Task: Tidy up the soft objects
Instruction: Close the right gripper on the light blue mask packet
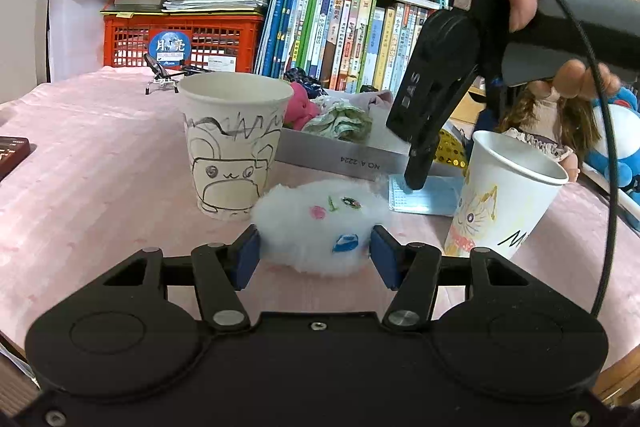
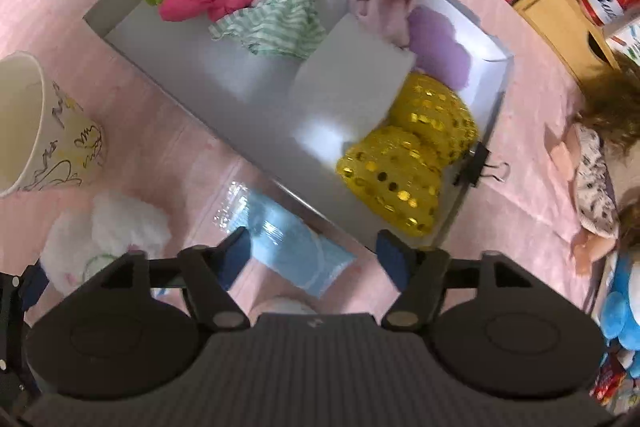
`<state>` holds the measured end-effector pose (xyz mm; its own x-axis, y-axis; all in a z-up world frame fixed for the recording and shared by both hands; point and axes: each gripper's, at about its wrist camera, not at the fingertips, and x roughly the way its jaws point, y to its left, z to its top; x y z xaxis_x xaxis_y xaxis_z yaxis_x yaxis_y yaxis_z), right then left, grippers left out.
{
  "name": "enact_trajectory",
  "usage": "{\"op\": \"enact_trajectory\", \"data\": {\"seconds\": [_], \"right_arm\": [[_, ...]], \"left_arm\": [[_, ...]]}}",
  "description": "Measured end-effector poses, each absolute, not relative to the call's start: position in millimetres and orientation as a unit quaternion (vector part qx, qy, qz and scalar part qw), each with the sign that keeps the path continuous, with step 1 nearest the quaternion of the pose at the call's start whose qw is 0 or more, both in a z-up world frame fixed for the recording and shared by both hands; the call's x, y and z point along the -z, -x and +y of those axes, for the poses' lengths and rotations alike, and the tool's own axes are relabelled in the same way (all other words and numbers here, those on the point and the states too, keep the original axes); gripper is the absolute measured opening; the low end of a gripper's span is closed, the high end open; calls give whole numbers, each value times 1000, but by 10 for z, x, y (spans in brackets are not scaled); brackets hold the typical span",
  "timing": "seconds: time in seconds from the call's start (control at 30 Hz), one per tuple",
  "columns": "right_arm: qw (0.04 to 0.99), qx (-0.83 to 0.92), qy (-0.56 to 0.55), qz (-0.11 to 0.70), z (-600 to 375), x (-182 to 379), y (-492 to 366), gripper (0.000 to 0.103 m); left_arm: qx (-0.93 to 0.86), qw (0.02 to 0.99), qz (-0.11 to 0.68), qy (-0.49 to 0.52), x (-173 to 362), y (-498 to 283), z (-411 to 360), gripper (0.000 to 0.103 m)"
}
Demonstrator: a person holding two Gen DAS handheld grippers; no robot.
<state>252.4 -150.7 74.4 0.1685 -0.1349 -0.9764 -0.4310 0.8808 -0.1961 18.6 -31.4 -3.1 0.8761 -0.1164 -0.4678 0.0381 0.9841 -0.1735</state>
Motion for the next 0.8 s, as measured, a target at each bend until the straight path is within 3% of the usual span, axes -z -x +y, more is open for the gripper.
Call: {"op": "enact_trajectory", "data": {"seconds": [0.33,0.53,0.8], "right_arm": [[711,-94,188,671,-1413,-815,-2589,92],[712,-127,188,665,-1132,-803,-2486,74],[724,-109,244,636,-1011,-564,-2336,72]], "left_arm": [[44,967,238,75,46,-162,-328,56],[43,970,231,66,49,-97,-260,56],[42,971,230,57,62,-39,-251,56]]}}
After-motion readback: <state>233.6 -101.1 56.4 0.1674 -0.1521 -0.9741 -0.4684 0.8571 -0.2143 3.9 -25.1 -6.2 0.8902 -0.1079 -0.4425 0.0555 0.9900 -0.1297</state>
